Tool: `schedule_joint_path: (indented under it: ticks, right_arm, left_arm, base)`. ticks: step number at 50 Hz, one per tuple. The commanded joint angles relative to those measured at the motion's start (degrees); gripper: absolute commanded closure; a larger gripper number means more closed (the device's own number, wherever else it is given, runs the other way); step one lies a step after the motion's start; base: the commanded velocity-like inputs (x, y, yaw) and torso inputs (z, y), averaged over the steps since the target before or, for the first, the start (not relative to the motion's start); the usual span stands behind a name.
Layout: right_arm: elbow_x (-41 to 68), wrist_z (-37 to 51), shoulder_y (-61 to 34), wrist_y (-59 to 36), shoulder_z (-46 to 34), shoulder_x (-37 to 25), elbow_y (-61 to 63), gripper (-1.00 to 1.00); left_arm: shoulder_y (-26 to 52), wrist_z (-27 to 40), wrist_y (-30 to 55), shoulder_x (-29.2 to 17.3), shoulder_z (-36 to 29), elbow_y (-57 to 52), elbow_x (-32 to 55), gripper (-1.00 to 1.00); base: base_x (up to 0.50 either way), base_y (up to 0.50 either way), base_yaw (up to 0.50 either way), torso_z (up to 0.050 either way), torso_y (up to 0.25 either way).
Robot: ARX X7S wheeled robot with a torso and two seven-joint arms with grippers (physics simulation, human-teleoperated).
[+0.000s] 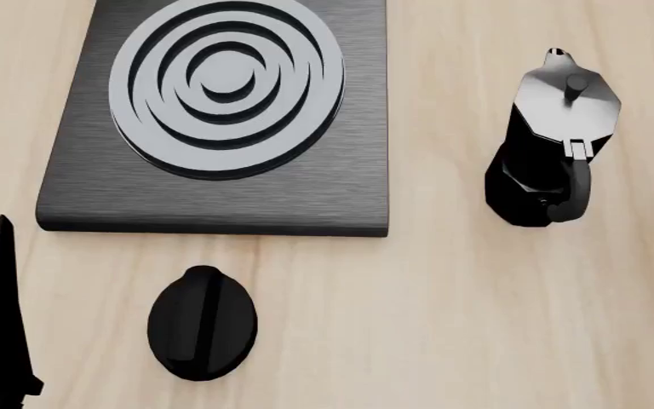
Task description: Put the right moka pot on the stove.
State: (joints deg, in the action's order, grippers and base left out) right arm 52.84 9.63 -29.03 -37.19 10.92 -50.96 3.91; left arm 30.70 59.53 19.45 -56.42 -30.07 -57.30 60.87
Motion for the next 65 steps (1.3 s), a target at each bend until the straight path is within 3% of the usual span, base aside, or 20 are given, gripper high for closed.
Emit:
schedule_joint_path:
  ticks: [1,6,17,24,25,26,33,36,42,47,50,65]
  right_arm:
    - [5.44,4.22,3.56,-5.33,7.63,-4.36,10.27,1.0]
    - [4.91,3.68,10.38,-3.73,12.63,-3.59,13.64,1.0]
    - [14.69,8.27,15.82,-11.26,24.7,-7.09,22.2,1.0]
    - [14.18,7.93,16.67,-11.04,25.16,-6.6,22.61,1.0]
    - [12.9,7.13,18.91,-10.48,26.5,-5.31,23.81,1.0]
    - [15.69,7.79,23.31,-13.4,34.2,-4.18,28.23,1.0]
    - [25.04,12.48,24.31,-18.75,42.24,-6.97,31.23,1.0]
    - [22.2,9.27,28.43,-18.52,46.38,-2.09,35.52,1.0]
    - [27.6,10.58,31.19,-21.02,53.8,-0.99,39.42,1.0]
    - [38.57,16.65,31.77,-22.7,60.01,-4.88,39.97,1.0]
    - [34.55,11.56,33.82,-23.53,62.28,0.95,44.1,1.0]
    - [45.44,16.6,38.08,-24.5,70.34,-0.69,47.63,1.0]
  left_arm:
    - [0.43,0.36,0.01,-0.23,-0.17,-0.23,0.36,-1.0]
    - [0.31,0.33,-0.2,-0.33,-0.27,-0.18,0.28,-1.0]
    - [0.3,0.38,-0.52,-0.48,-0.46,-0.11,0.29,-1.0]
    - [0.1,0.35,-0.75,-0.52,-0.67,-0.07,-0.06,-1.0]
    - [0.1,0.37,-0.75,-0.49,-0.71,-0.01,-0.07,-1.0]
    - [-0.5,-0.25,-1.2,-0.35,-0.84,0.58,-0.94,-1.0]
    - [0.04,0.23,-1.07,-0.61,-0.77,0.23,-0.2,-1.0]
    - [-0.25,0.0,-1.23,-0.53,-0.96,0.34,-0.75,-1.0]
    - [0.14,0.28,-1.13,-0.7,-0.98,0.12,-0.27,-1.0]
    - [0.08,0.32,-1.41,-0.9,-0.92,0.0,-0.42,-1.0]
    - [-0.02,0.37,-1.65,-1.06,-0.85,-0.11,-0.49,-1.0]
    - [-0.02,0.07,-2.18,-1.24,-1.09,-0.01,-1.08,-1.0]
  base:
    - [0.0,0.0,0.0,0.0,0.0]
    - [0.0,0.0,0.0,0.0,0.0]
    - [0.0,0.0,0.0,0.0,0.0]
    - [0.0,0.0,0.0,0.0,0.0]
    - [0.0,0.0,0.0,0.0,0.0]
    - [0.0,0.0,0.0,0.0,0.0]
    - [0.0,0.0,0.0,0.0,0.002]
    - [0.0,0.0,0.0,0.0,0.0]
    - [0.0,0.0,0.0,0.0,0.0]
    - [0.0,0.0,0.0,0.0,0.0]
    - [0.0,0.0,0.0,0.0,0.0]
    - [0.0,0.0,0.0,0.0,0.001]
